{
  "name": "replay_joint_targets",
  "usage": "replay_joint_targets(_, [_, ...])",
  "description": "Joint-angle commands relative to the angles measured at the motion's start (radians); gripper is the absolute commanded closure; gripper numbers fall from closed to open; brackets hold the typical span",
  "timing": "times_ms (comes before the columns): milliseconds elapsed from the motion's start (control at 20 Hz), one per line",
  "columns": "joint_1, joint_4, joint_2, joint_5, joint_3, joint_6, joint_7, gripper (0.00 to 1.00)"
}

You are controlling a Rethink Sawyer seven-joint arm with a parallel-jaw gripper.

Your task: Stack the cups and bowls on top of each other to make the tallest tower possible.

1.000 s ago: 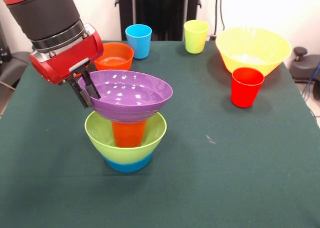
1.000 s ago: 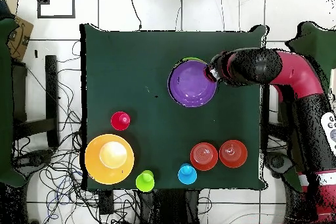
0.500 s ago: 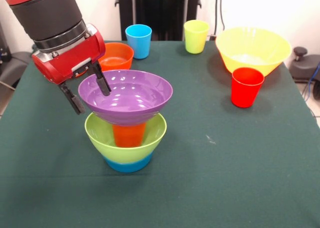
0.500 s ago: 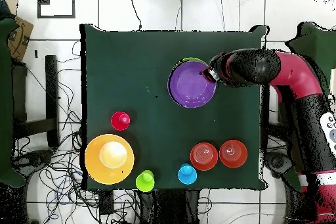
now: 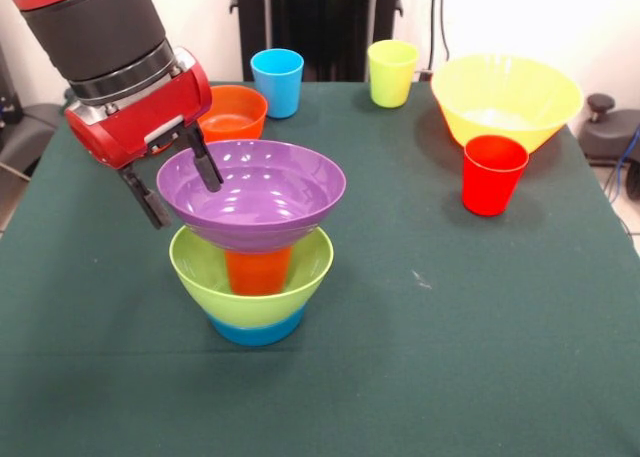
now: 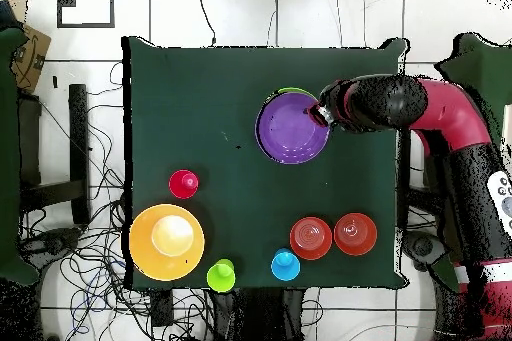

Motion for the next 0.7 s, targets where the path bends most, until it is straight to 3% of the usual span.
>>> replay_joint_targets(50, [0.016,0.015,-0.023,-0.047,-0.031,-0.001,-0.229,0.0])
replay_joint_targets(250, [0.014,0.02,-0.09,-0.009,-0.02,0.076,-0.224,0.0])
replay_joint_targets(700, [0.004,0.055,-0.167,0.015,-0.015,0.084,-0.212,0.0])
